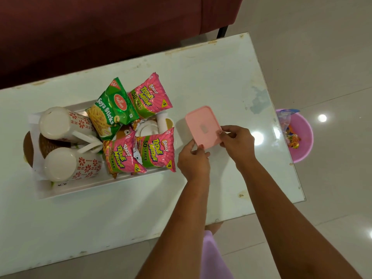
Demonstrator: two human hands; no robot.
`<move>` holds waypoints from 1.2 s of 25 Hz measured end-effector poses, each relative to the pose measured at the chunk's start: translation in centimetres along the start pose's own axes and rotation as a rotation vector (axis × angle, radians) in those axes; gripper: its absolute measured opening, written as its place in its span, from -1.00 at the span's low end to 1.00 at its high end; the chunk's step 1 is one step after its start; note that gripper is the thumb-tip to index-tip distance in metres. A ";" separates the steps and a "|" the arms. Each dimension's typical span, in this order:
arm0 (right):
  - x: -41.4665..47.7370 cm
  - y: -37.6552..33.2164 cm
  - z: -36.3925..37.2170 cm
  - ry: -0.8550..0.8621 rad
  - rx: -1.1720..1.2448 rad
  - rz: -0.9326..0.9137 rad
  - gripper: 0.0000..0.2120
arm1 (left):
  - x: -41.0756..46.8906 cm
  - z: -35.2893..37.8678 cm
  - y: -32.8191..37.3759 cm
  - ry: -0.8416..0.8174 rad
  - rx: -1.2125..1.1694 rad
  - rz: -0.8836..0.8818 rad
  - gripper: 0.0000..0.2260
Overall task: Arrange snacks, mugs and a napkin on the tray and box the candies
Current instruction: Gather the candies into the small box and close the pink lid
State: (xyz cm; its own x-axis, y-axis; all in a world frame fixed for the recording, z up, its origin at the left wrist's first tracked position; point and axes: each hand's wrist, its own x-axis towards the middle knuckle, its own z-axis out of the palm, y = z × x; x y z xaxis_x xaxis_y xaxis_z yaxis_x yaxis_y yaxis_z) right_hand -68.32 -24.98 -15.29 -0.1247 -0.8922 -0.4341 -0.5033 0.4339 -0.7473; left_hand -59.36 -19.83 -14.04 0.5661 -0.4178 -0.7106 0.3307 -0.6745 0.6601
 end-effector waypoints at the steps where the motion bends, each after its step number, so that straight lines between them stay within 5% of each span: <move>1: 0.1 -0.1 0.1 0.004 0.008 0.011 -0.83 | 0.0 0.1 0.2 0.005 0.019 0.008 -0.74; 8: -0.6 -1.5 1.1 0.009 0.081 0.078 -0.83 | -0.7 -0.3 2.3 0.056 0.166 0.050 -0.76; 13: -1.3 -2.2 3.5 0.077 -0.016 -0.010 -0.78 | -2.4 -0.7 2.4 -0.050 0.389 0.110 -0.39; 18: -1.9 -2.4 3.9 0.141 0.001 0.037 -0.78 | -2.4 -1.9 2.5 -0.195 0.551 0.125 -0.30; 27: -2.1 -2.4 4.5 0.136 0.019 0.077 -0.75 | -1.7 -2.7 3.3 -0.217 0.387 0.059 -0.27; 30: -2.9 -2.6 3.7 0.059 -0.079 0.115 -0.55 | -2.6 -3.0 3.7 -0.210 0.435 0.089 -0.31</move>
State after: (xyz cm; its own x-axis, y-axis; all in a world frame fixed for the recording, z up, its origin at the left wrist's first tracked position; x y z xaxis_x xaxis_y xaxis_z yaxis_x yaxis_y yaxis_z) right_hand -63.48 -23.08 -13.97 -0.2346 -0.8438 -0.4827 -0.5480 0.5249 -0.6513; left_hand -57.35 -19.47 -9.01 0.3983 -0.5694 -0.7191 -0.0835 -0.8033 0.5897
